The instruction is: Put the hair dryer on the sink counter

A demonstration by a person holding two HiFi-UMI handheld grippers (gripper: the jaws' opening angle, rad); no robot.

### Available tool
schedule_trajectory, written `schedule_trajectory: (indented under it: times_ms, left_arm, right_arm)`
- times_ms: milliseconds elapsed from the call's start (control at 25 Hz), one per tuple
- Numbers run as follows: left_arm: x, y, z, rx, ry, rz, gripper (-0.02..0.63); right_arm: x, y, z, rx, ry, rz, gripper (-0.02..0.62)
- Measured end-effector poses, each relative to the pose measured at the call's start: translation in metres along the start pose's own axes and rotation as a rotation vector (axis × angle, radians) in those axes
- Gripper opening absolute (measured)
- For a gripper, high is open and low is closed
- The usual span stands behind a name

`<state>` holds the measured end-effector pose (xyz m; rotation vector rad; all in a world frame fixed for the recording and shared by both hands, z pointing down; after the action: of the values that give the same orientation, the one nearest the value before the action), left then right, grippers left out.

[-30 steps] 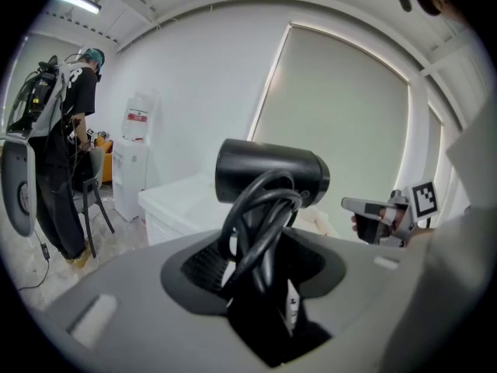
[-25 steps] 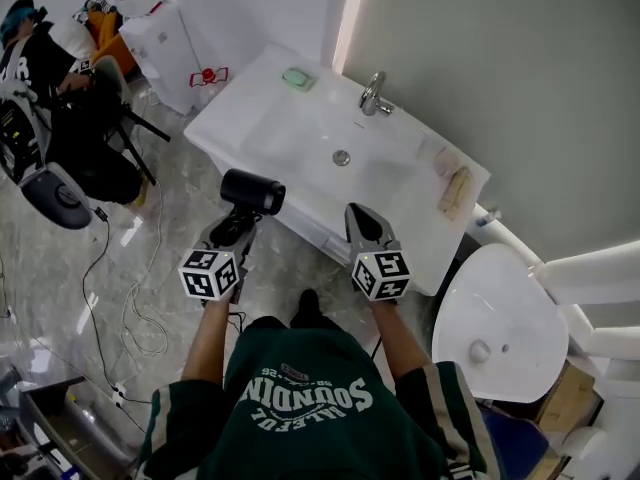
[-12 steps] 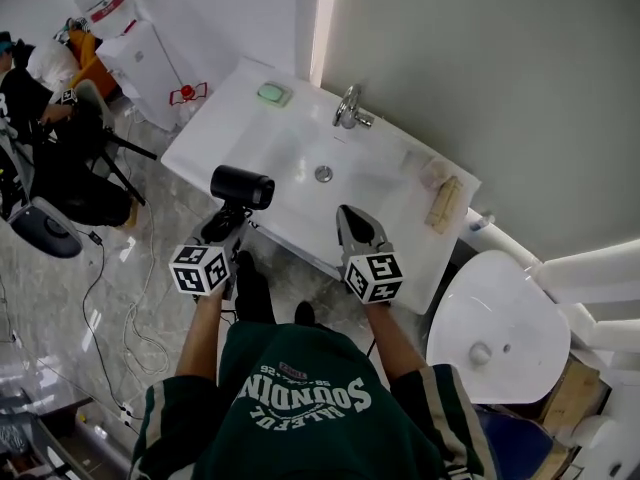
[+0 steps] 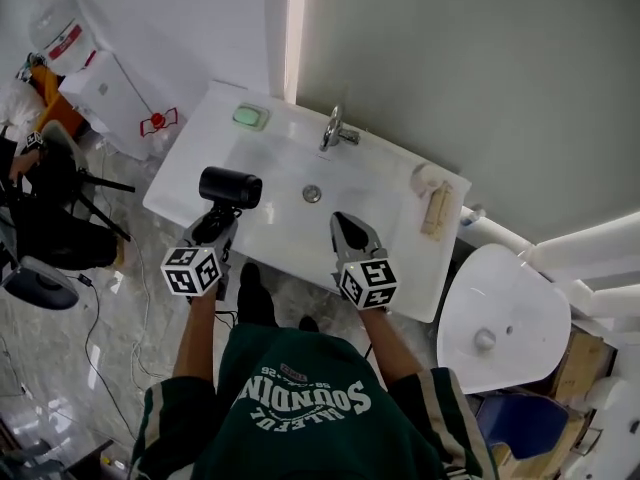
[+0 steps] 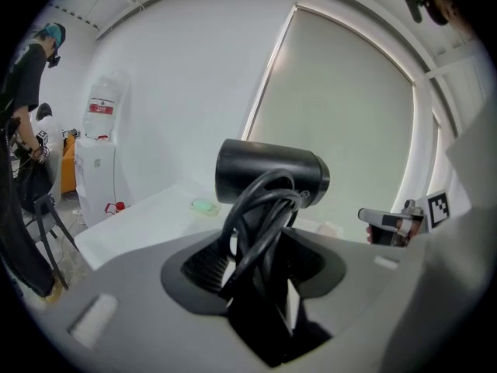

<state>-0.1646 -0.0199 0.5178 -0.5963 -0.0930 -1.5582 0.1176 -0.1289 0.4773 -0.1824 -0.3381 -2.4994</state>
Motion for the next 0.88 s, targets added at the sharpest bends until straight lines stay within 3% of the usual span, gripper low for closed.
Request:
schedule_trajectory:
  times_ms: [480,880]
  left_arm:
    - [0.067,-0.093,-0.059,0.078,-0.098,0.120,0.239]
    - [0.107,-0.145,-0.081,0.100,-0.153,0.180,0.239]
  right_arm:
    - [0.099,-0.032,-0.017,0.037,-0.013,0.143,0.002]
    - [0.146,-0.046,-0.013,0.060,-0.038,0.220,0.002]
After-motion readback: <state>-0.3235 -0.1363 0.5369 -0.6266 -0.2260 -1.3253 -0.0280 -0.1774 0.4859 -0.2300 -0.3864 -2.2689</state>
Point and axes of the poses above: the fingertips, and each gripper's own axes: x forward along the fingers, y to its right, z out of its underside, the point moved 6 cm from there along -x, backward along the fingers, and after that the axes turned 2 degrees about -z, right-handed, at the moved point
